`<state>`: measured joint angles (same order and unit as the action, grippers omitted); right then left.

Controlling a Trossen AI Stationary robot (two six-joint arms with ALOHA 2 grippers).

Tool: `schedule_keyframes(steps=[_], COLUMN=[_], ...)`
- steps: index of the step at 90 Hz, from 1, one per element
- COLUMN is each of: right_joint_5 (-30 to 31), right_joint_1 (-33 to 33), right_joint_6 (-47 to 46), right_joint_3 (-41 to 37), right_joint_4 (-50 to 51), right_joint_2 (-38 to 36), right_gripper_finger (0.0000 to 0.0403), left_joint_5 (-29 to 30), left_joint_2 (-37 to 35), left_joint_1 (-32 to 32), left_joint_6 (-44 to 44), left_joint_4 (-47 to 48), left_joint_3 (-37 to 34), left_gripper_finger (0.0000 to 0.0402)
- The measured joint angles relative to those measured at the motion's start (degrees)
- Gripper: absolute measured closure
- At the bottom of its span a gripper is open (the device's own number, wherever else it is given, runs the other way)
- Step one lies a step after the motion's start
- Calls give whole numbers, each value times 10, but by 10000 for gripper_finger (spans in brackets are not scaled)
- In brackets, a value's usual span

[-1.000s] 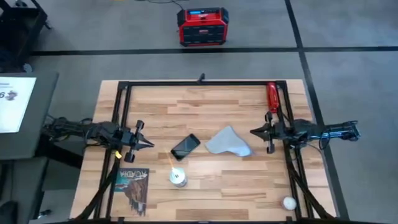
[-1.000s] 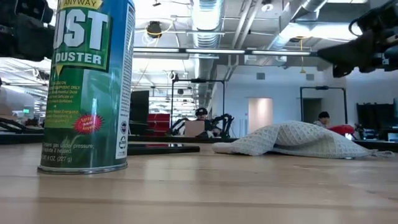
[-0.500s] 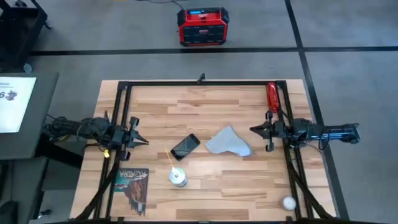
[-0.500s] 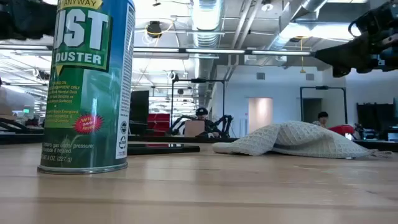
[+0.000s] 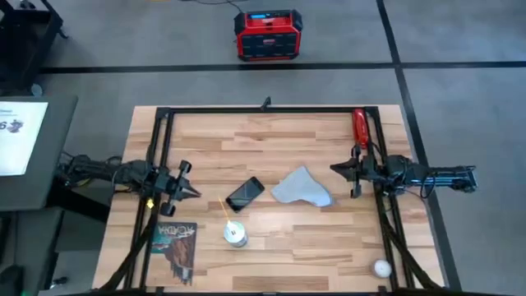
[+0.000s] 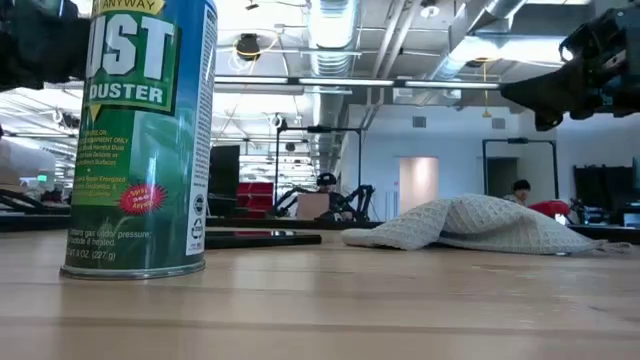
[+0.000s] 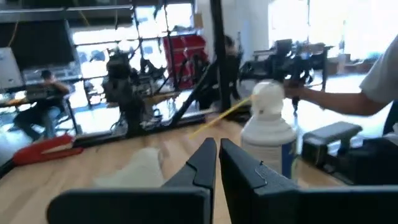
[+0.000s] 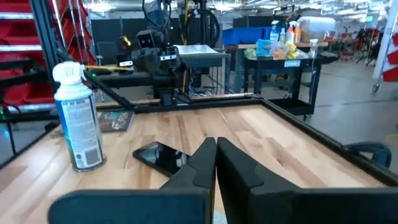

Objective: Apply microfiber cloth
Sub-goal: Return to Home Position

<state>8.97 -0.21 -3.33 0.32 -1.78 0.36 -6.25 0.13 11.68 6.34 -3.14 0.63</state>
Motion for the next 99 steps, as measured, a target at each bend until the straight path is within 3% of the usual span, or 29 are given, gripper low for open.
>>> schedule_keyframes(steps=[23, 41, 99], right_joint_5=[0, 0, 1], right_joint_1=[0, 0, 0], right_joint_6=[2, 2, 3], right_joint_3=[0, 0, 0], right_joint_4=[-1, -4, -7], right_joint_2=[0, 0, 0], right_gripper_finger=[403, 403, 403], left_joint_5=[2, 4, 7], left_joint_2=[0, 2, 3], left_joint_1=[0, 0, 0], left_joint_6=[-1, 9, 9], left_joint_4=[-29, 11, 13], left_joint_3=[-1, -2, -2], left_gripper_finger=[402, 402, 402])
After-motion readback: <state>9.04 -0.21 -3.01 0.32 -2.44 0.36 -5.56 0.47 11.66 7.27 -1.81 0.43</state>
